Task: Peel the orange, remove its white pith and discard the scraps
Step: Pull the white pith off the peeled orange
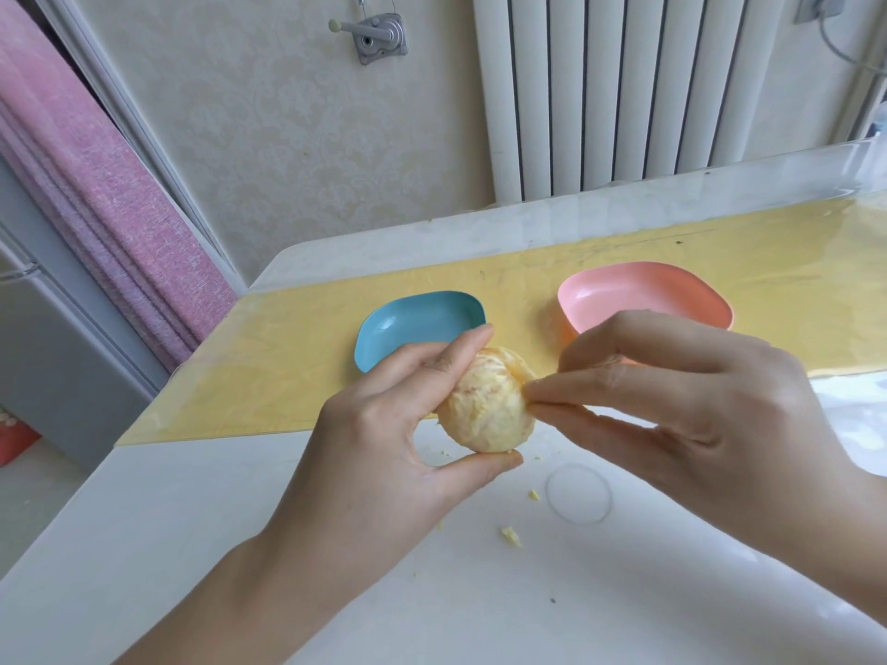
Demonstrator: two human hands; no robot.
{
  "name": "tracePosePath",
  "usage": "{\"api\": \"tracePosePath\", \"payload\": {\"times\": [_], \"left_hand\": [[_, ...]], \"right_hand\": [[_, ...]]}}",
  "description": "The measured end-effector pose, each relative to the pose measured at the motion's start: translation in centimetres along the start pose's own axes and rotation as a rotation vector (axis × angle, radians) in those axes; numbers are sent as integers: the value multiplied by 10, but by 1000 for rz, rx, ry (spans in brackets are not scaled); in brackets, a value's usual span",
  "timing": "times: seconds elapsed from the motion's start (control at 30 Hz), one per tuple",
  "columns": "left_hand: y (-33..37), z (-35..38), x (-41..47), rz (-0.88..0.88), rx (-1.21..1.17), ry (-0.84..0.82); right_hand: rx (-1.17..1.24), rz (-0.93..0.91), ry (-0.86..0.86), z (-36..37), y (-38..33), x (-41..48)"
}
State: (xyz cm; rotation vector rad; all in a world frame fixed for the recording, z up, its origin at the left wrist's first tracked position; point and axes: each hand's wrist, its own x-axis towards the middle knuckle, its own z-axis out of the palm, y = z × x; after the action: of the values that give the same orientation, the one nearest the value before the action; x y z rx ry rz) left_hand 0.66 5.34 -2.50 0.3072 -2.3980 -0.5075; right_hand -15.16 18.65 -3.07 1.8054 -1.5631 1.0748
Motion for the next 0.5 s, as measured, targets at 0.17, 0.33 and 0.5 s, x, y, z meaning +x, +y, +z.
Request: {"api": "tracePosePath", "payload": {"times": [0.17,0.33,0.5], "left_hand": [[3,0,-1,-47,-66,-12],[7,0,-4,-93,-117,-22],[11,-4,2,-170,-252,-15]], "right_hand": [[-110,-53,3,1,1,2],[-65,-28,-55,1,2,1],[69,38,-96,2,0,0]]}}
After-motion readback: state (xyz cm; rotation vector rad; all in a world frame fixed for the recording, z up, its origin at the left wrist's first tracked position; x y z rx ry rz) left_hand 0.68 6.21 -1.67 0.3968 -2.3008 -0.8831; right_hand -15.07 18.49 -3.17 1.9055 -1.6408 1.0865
